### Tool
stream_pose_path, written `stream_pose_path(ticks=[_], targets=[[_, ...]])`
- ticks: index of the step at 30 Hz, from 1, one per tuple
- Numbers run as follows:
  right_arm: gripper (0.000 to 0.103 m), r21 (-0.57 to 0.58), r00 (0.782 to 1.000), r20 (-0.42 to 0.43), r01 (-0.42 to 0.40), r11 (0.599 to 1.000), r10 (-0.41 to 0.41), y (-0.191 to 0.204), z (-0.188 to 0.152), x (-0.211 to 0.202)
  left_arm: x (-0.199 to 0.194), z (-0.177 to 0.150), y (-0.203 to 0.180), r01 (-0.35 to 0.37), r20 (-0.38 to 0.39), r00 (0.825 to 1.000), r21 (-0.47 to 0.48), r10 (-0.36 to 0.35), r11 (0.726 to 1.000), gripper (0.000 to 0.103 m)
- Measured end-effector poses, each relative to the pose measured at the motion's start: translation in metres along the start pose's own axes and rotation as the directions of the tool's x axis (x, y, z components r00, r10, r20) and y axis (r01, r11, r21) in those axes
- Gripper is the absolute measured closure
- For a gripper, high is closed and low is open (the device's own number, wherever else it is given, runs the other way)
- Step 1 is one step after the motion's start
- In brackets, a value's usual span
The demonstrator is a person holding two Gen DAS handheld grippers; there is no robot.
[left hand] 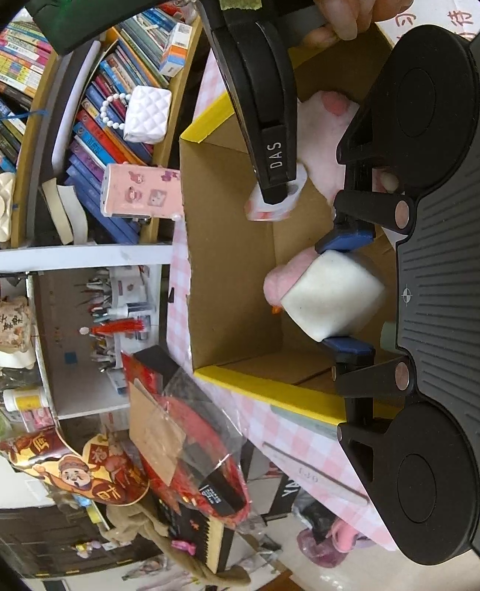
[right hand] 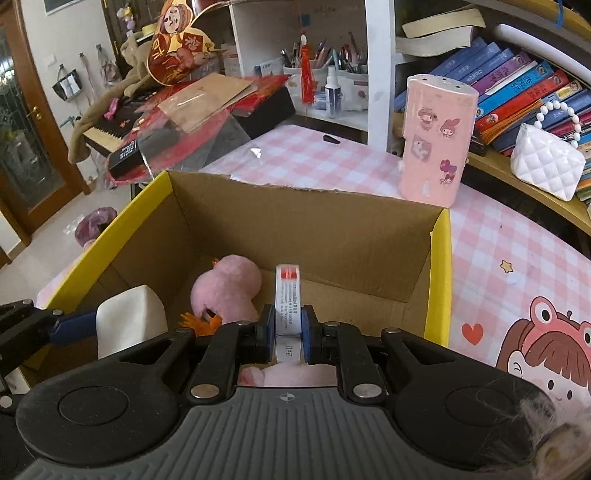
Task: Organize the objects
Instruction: 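Open both grippers to drop the cube and small box into the box, then withdraw both grippers from the box toward the green plush and grey toy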
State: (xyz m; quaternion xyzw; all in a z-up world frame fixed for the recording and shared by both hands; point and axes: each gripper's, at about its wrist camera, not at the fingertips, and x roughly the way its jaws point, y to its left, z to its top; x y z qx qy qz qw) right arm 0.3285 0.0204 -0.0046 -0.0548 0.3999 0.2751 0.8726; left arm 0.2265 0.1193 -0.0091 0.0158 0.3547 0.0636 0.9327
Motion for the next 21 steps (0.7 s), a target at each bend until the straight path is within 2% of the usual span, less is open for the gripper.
stream_pose_path(ticks=[3, 7, 14, 21], targets=[[0.089, 0.011, 0.999, 0.032, 0.005, 1.0, -0.005, -0.001, -0.001, -0.004, -0.003, -0.001, 0.002, -0.004, -0.001, 1.0, -0.013, 0.004, 1.0, 0.047], [0.089, 0.019, 0.997, 0.08, 0.021, 1.0, -0.022, -0.001, -0.002, -0.015, -0.016, 0.0, 0.006, -0.008, 0.059, 0.998, -0.026, 0.01, 1.0, 0.026], [0.089, 0.081, 0.982, 0.178, 0.046, 0.996, -0.06, 0.004, -0.008, -0.054, -0.05, 0.005, 0.018, 0.005, 0.164, 0.986, -0.065, 0.006, 0.998, 0.024], [0.089, 0.1, 0.962, 0.246, 0.093, 0.991, -0.116, 0.021, -0.03, -0.092, -0.081, -0.011, 0.033, 0.043, 0.195, 0.981, -0.12, -0.019, 0.992, 0.023]])
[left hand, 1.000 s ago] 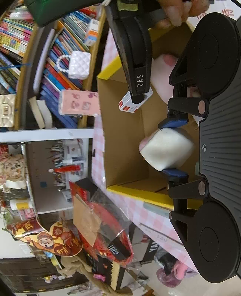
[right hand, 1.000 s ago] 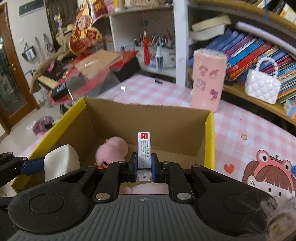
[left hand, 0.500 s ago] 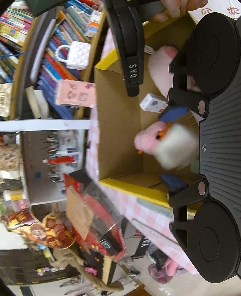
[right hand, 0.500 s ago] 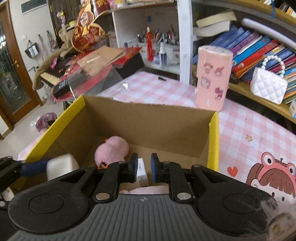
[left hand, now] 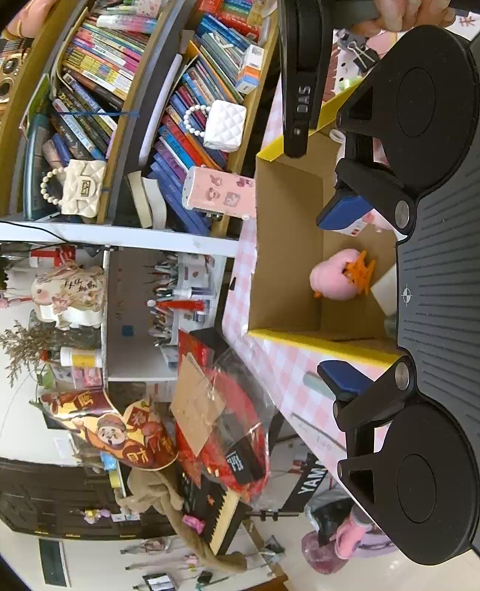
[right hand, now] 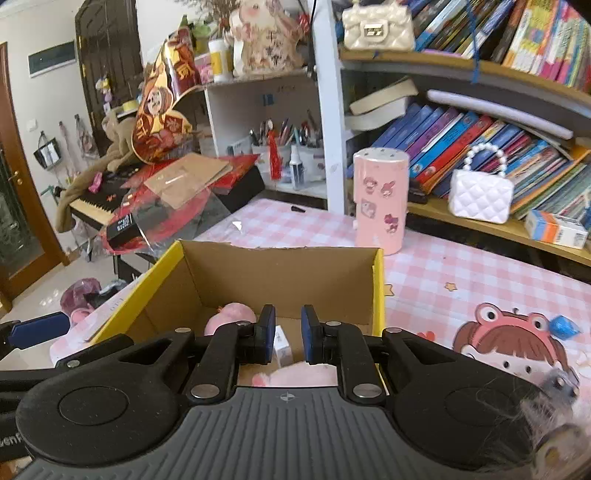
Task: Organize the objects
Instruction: 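Withdraw both grippers from the box toward the green plush and grey toy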
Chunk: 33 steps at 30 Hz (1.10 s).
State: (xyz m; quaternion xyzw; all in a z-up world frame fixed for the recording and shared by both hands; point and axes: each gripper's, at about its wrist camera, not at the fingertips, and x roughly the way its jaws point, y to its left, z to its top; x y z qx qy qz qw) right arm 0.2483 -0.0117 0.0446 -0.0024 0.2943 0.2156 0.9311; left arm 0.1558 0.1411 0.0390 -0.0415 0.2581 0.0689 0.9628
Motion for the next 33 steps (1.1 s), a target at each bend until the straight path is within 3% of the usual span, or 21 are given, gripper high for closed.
stream_pose_path(ticks=[8, 22, 33], targets=[[0.089, 0.044, 0.998, 0.038, 0.051, 0.998, -0.052, 0.016, -0.038, -0.053, -0.034, -0.025, 0.017, -0.005, -0.029, 1.0, 0.021, 0.006, 1.0, 0.017], [0.082, 0.09, 0.988, -0.072, 0.143, 0.986, -0.136, 0.045, -0.132, -0.117, -0.084, -0.077, 0.025, 0.029, -0.118, 0.993, 0.032, -0.025, 0.999, 0.015], [0.065, 0.142, 0.96, -0.083, 0.279, 0.95, -0.269, 0.048, -0.178, -0.16, -0.111, -0.102, -0.002, 0.149, -0.137, 0.981, 0.106, -0.134, 0.983, 0.01]])
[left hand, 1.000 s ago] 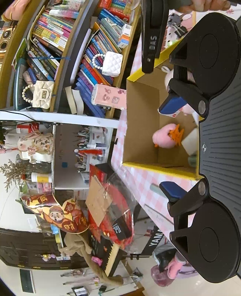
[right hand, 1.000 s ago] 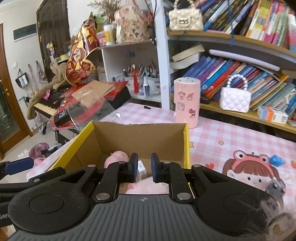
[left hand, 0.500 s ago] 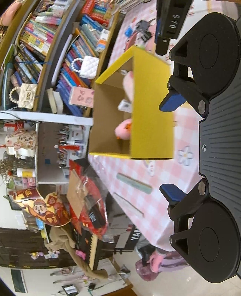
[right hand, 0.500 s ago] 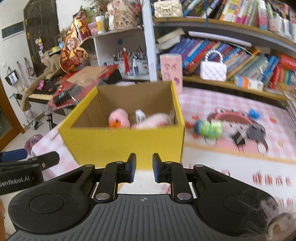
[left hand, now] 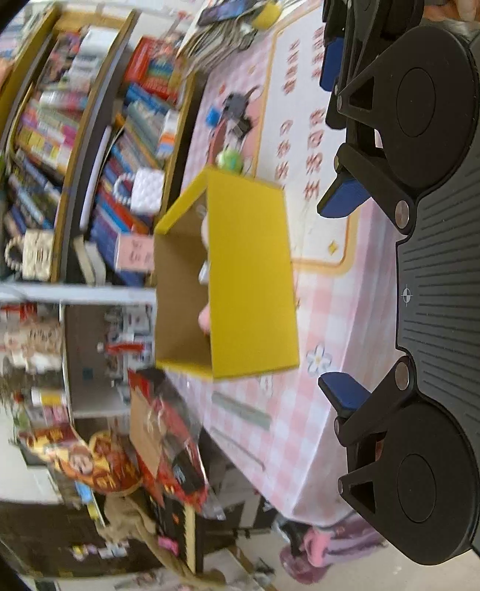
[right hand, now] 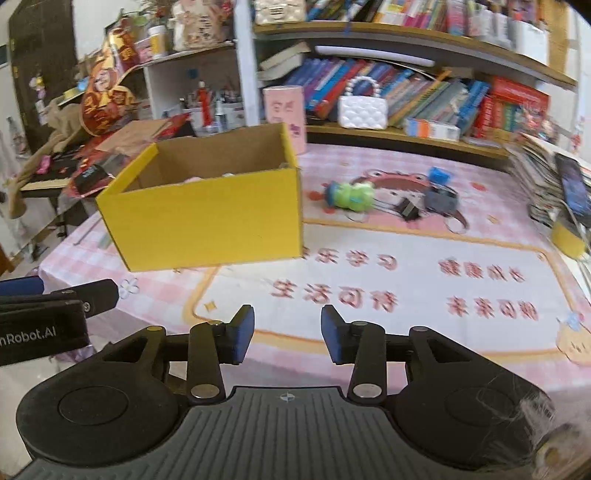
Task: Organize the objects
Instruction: 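Withdraw both grippers from the box toward the green plush and grey toy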
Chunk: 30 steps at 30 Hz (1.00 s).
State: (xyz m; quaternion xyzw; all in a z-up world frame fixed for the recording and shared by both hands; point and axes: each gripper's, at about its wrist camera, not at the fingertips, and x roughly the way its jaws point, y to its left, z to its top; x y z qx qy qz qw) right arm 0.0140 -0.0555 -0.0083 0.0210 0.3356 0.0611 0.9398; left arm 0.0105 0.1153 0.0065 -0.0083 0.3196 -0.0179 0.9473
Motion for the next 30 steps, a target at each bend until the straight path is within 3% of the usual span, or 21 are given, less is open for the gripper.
stream_pose_path(ticks=[7, 20, 30], targets=[[0.061, 0.074, 0.996, -0.009, 0.088, 0.993, -0.087, -0.02, -0.011, -0.018, -0.001, -0.001, -0.023, 0.079, 0.001, 0.997, 0.073, -0.08, 0.994, 0.01], [0.056, 0.108, 0.976, -0.035, 0.216, 0.97, -0.213, -0.058, -0.021, -0.03, 0.017, 0.002, -0.067, 0.195, -0.038, 0.981, 0.105, -0.192, 0.975, 0.009], [0.054, 0.153, 0.963, -0.08, 0.268, 0.951, -0.258, -0.109, -0.013, -0.018, 0.04, 0.01, -0.11, 0.219, -0.07, 0.975, 0.13, -0.212, 0.967, 0.009]])
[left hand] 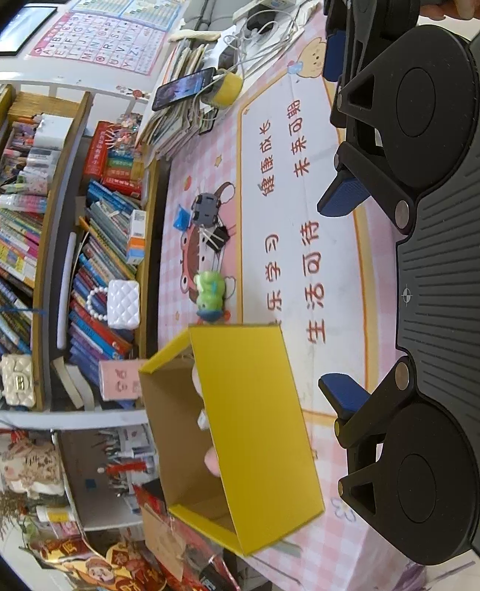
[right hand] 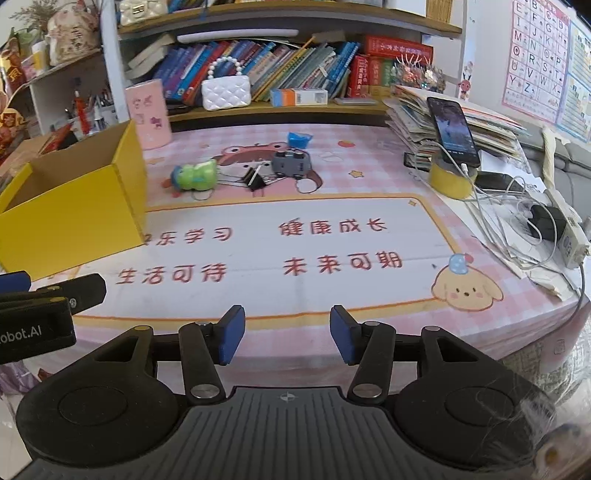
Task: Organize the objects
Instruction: 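Withdraw both grippers from the box toward the green plush and grey toy, then grasp the green plush with the left gripper while the right gripper grasps the grey toy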
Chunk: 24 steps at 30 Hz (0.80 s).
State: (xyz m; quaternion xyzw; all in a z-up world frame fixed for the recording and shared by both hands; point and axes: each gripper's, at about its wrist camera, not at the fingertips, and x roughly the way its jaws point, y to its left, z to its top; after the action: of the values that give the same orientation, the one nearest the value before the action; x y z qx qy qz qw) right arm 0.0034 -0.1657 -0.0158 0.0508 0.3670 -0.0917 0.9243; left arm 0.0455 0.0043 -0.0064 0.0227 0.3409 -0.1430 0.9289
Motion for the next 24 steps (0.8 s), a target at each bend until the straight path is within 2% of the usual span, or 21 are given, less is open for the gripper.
stream_pose_path(ticks=[8, 16, 19, 24], targets=[[0.053, -0.036, 0.999, -0.042, -0.018, 0.999, 0.017, -0.025, 0.025, 0.032, 0.035, 0.019, -0.026, -0.012, -0.03, 0.999, -0.003, 0.012, 1.0, 0.009], [0.052, -0.037, 0.996, -0.072, -0.049, 0.998, 0.046, -0.056, 0.056, 0.071, 0.076, 0.042, -0.049, -0.032, -0.072, 0.997, -0.05, 0.028, 0.998, 0.009], [0.051, -0.045, 0.995, -0.066, -0.076, 0.996, 0.073, -0.064, 0.069, 0.086, 0.088, 0.054, -0.055, -0.043, -0.065, 0.997, -0.082, 0.038, 0.996, 0.009], [0.05, -0.064, 0.993, -0.05, -0.112, 0.992, 0.109, -0.076, 0.096, 0.112, 0.11, 0.082, -0.067, -0.09, -0.029, 0.996, -0.079, 0.088, 0.993, 0.01]])
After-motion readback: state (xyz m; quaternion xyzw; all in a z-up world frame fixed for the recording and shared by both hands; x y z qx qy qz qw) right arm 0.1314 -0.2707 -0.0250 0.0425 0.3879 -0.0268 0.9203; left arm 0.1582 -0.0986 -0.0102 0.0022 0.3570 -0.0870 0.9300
